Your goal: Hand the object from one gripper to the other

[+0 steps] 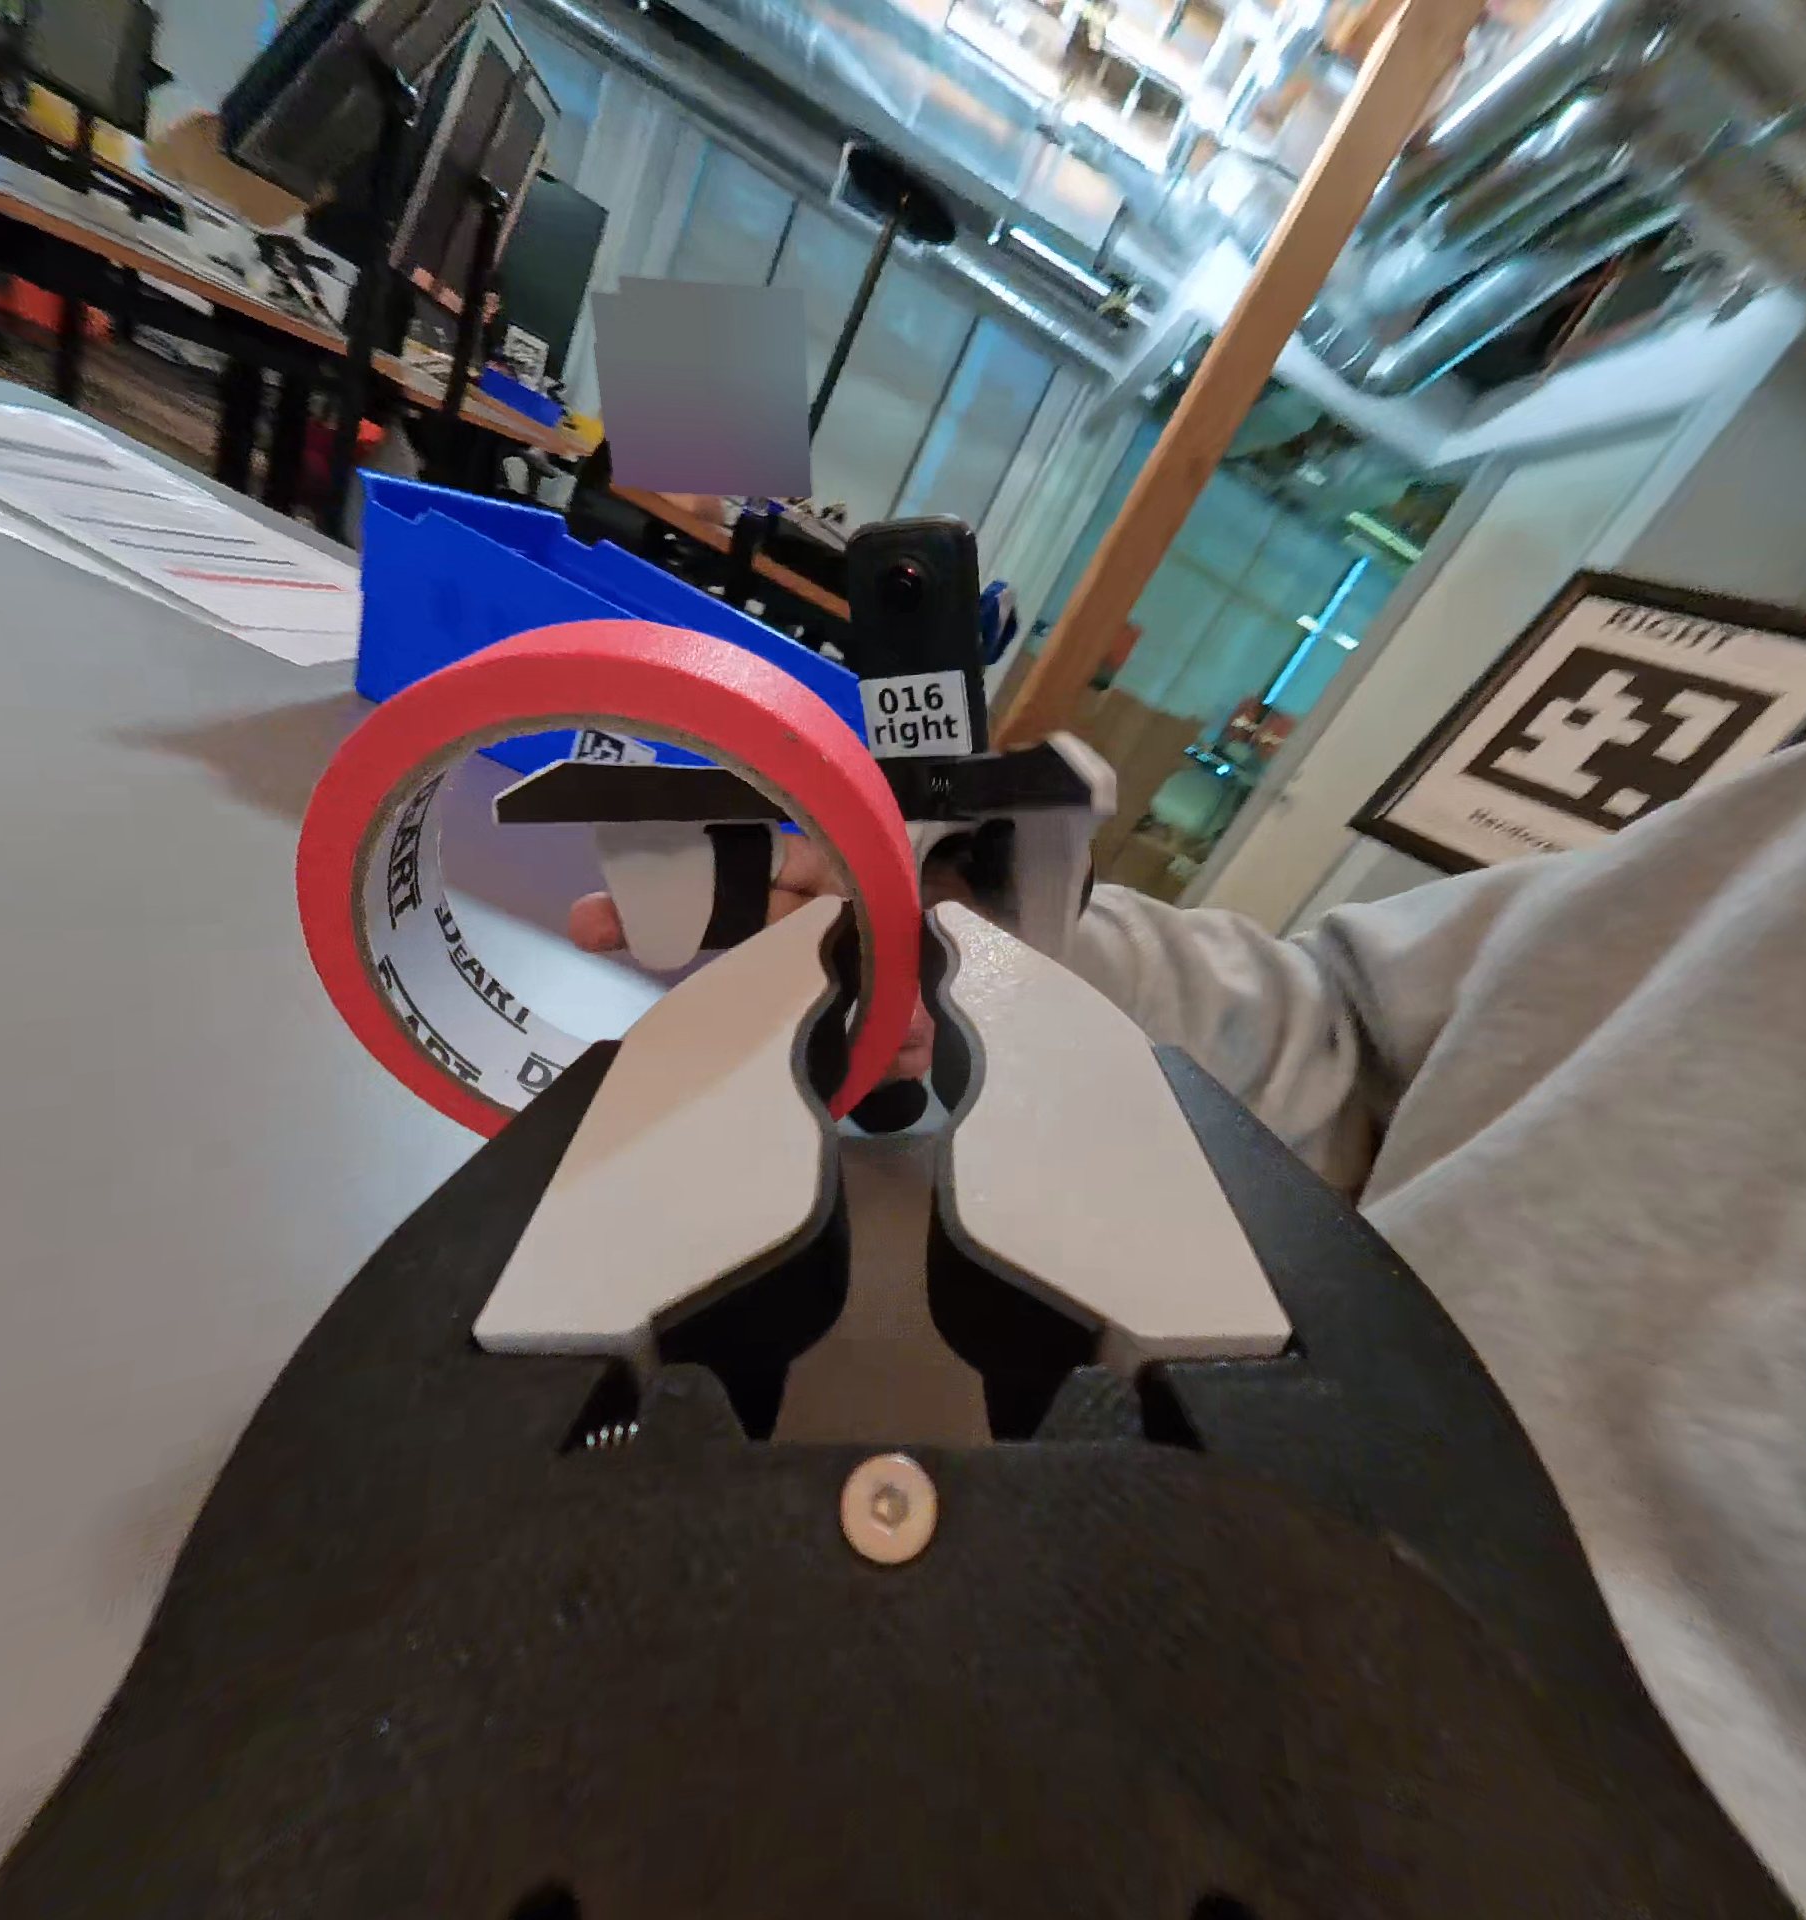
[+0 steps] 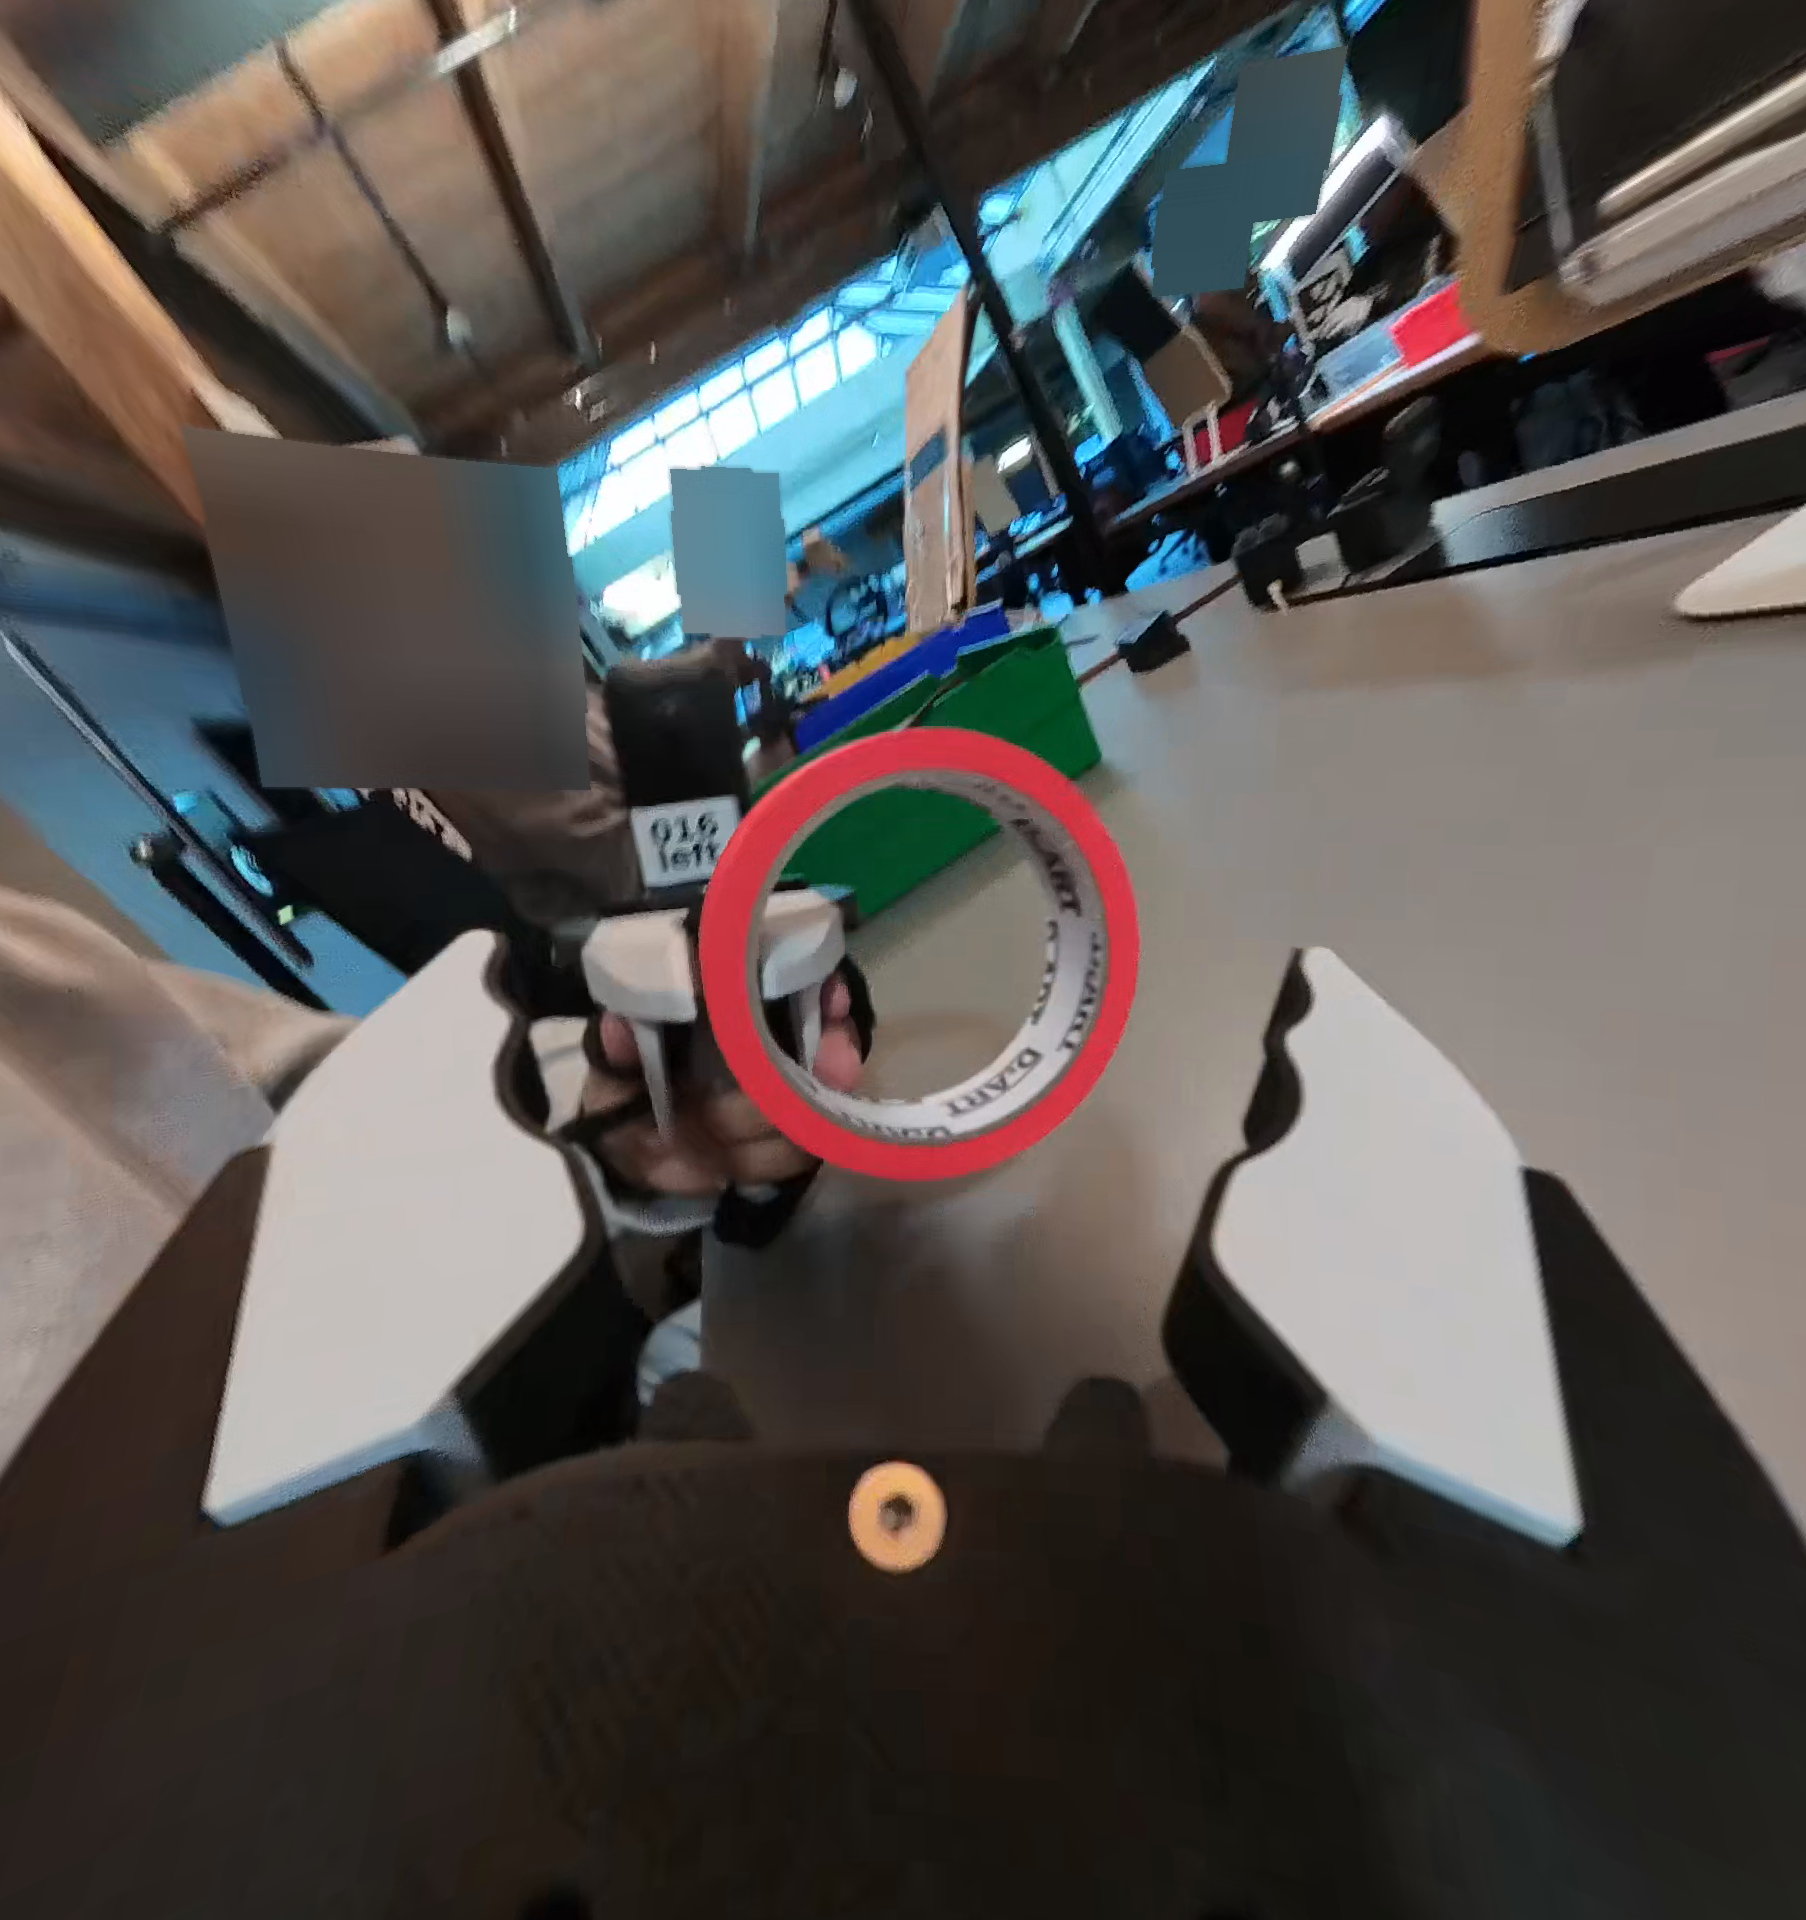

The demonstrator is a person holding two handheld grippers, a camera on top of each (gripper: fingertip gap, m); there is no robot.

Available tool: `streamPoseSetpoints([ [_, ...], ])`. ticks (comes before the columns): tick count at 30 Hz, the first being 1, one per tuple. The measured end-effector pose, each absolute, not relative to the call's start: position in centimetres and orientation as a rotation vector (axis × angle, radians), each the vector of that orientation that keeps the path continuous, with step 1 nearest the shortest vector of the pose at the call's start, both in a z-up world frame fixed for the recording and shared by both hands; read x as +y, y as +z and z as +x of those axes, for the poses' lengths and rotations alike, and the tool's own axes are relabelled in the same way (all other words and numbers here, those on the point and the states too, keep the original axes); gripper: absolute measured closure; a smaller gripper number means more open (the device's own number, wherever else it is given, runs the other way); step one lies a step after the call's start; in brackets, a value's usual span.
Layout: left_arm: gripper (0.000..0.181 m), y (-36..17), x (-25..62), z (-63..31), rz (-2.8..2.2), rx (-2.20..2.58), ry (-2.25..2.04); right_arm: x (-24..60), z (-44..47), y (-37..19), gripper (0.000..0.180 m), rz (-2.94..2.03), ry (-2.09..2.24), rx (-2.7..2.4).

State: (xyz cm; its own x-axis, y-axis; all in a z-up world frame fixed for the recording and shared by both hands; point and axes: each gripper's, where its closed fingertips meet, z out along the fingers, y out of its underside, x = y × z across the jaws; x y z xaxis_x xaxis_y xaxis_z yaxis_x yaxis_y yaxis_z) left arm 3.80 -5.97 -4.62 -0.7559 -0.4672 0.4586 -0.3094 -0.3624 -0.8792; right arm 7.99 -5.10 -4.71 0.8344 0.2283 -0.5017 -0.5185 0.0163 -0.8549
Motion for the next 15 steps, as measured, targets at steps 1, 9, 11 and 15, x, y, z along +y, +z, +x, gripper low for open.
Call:
streamPoseSetpoints([
  [1,0.170,-4.6,-5.9,3.7,-1.056,1.708,-2.306,-4.9,7.3,-5.0,0.043,-1.468,0.594,0.224],
  [9,0.170,-4.3,-7.3,2.3,-0.959,1.841,-2.383,-3.9,4.6,-7.4,0.033,-1.646,0.542,0.090],
  [11,0.170,-4.7,-7.9,2.0,-0.946,1.890,-2.380,-4.0,4.4,-7.4,0.034,-1.648,0.543,0.075],
  [15,0.170,-4.9,-8.8,1.3,-0.919,1.959,-2.408,-4.1,3.8,-7.3,0.039,-1.661,0.520,0.023],
])
